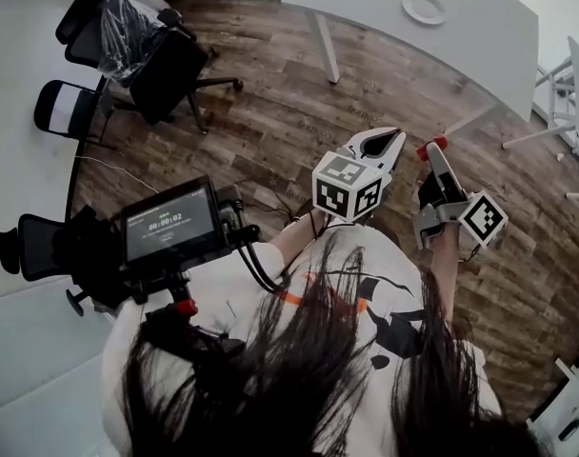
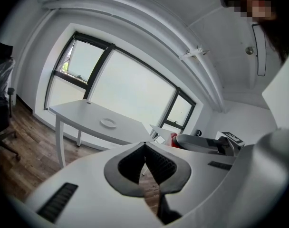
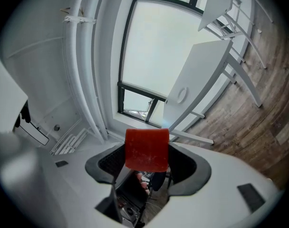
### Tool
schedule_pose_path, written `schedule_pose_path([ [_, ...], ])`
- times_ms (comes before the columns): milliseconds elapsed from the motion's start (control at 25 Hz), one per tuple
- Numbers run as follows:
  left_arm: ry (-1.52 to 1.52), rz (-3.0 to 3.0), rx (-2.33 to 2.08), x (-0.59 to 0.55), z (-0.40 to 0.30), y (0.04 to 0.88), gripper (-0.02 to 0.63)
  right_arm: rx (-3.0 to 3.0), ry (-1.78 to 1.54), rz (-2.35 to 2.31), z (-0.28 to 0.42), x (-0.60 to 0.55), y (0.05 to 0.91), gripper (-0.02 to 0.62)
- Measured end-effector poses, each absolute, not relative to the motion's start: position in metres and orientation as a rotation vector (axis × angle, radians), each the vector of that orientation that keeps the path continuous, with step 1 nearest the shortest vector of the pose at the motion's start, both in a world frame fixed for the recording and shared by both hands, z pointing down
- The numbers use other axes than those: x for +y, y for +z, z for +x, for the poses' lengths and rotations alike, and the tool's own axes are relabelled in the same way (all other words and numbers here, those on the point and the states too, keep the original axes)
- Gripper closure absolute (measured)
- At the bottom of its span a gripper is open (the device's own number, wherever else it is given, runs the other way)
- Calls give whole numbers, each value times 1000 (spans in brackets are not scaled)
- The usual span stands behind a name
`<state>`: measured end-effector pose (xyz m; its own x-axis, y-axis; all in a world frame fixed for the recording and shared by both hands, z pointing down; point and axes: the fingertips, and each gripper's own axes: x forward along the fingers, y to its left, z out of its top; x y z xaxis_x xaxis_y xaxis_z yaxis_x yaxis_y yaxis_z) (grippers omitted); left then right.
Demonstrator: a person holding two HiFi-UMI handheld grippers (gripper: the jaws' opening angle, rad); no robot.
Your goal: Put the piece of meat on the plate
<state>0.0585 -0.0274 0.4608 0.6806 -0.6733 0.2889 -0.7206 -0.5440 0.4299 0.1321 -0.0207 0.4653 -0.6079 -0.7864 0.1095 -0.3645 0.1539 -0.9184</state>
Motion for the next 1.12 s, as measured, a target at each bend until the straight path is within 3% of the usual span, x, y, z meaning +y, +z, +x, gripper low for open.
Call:
schedule_pose_path([
  [360, 106, 2414, -1084, -35, 56, 452, 600, 2081, -1374, -1079, 130, -27, 458, 316],
  [640, 109, 2387, -1045, -193, 38, 461, 600, 2039, -1397, -1129, 116, -171, 463, 316],
  [1120, 96, 2383, -939, -350, 24, 462, 601, 1971, -1389, -1237, 103, -322, 460, 316],
])
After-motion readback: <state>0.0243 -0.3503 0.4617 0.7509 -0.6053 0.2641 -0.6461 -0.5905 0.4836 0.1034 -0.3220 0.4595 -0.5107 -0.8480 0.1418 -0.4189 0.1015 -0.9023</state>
